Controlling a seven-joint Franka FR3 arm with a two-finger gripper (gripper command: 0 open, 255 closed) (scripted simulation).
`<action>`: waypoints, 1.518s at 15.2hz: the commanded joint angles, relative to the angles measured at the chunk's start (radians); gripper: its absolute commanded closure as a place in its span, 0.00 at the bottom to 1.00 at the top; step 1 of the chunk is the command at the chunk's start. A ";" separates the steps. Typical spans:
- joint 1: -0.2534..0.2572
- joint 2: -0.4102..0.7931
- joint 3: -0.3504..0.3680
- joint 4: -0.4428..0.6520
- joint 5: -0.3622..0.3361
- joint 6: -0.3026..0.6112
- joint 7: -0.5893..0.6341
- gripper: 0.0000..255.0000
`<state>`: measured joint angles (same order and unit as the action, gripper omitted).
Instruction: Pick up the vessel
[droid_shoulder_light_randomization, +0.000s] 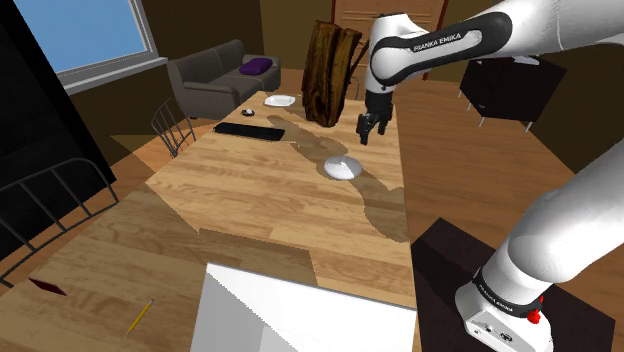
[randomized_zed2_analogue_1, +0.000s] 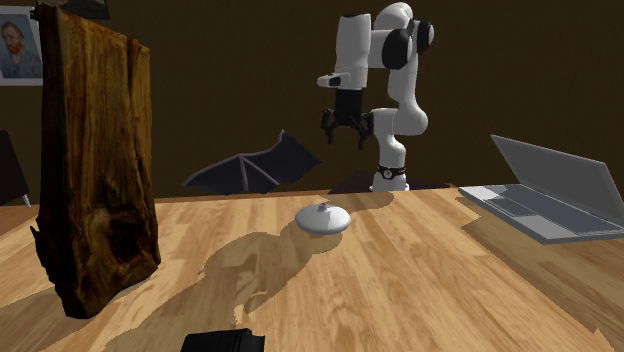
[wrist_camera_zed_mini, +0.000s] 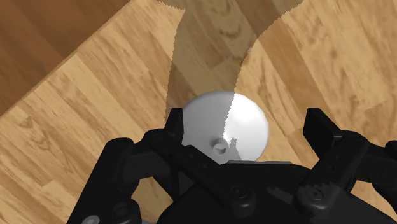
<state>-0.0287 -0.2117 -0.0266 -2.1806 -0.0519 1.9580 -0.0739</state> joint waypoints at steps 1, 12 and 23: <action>-0.001 0.083 -0.008 0.046 0.012 0.033 -0.018 0.00; -0.019 0.472 -0.017 0.331 0.085 0.111 -0.103 0.00; -0.020 0.510 -0.016 0.286 0.088 0.193 -0.107 1.00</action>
<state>-0.0487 0.2972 -0.0423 -1.8932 0.0365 2.1501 -0.1810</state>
